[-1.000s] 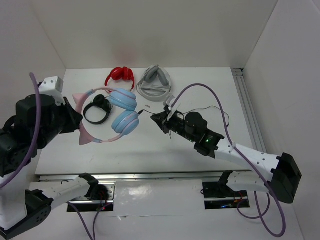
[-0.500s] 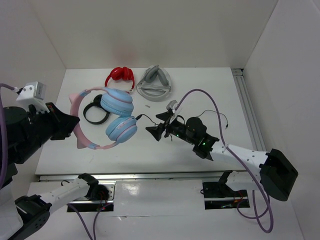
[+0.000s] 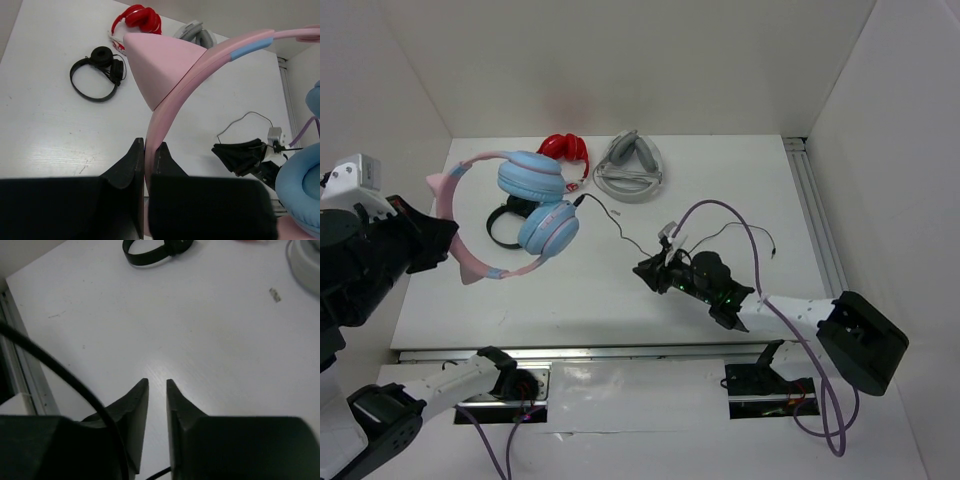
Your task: Wrap the headphones
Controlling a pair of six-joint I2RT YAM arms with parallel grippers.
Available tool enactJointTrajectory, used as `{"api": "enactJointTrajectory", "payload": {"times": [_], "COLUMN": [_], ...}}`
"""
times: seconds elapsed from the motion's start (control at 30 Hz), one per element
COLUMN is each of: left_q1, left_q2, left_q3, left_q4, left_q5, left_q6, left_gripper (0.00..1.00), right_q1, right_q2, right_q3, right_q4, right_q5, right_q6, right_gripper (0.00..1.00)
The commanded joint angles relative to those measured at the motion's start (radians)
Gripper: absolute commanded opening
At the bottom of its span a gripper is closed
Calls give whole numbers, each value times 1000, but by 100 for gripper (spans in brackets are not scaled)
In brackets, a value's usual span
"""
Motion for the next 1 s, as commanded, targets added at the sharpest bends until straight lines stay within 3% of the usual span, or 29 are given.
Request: {"api": "enactJointTrajectory", "payload": {"times": [0.0, 0.03, 0.07, 0.17, 0.37, 0.47, 0.57, 0.7, 0.83, 0.97], "left_q1": [7, 7, 7, 7, 7, 7, -33, -98, -226, -423], "left_q2": [15, 15, 15, 25, -11, -11, 24, 89, 155, 221], "left_q3": [15, 1, -22, -135, -510, -656, -739, -777, -826, -849], "left_q4": [93, 93, 102, 155, 367, 481, 534, 573, 637, 659], "left_q5": [-86, -106, -150, -248, -217, -230, -301, -282, -203, -241], "left_q6": [-75, -87, -87, -63, 111, 158, 168, 192, 261, 289], "left_gripper": [0, 0, 0, 0, 0, 0, 0, 0, 0, 0], "right_q1": [-7, -7, 8, 84, 302, 385, 425, 444, 444, 444], "right_q2": [-24, -33, -46, -104, -263, -328, -365, -365, -366, -376], "right_q3": [-34, -34, -46, -20, 261, 372, 509, 664, 724, 760], "right_q4": [108, 108, 93, -52, -581, -819, -996, -1140, -1196, -1232], "right_q5": [44, 55, 75, 226, 847, 935, 919, 721, 435, 420], "right_q6": [35, 48, 65, 55, 44, 35, 24, -40, -194, -215], "right_gripper": [24, 16, 0, 0, 0, 0, 0, 0, 0, 0]}}
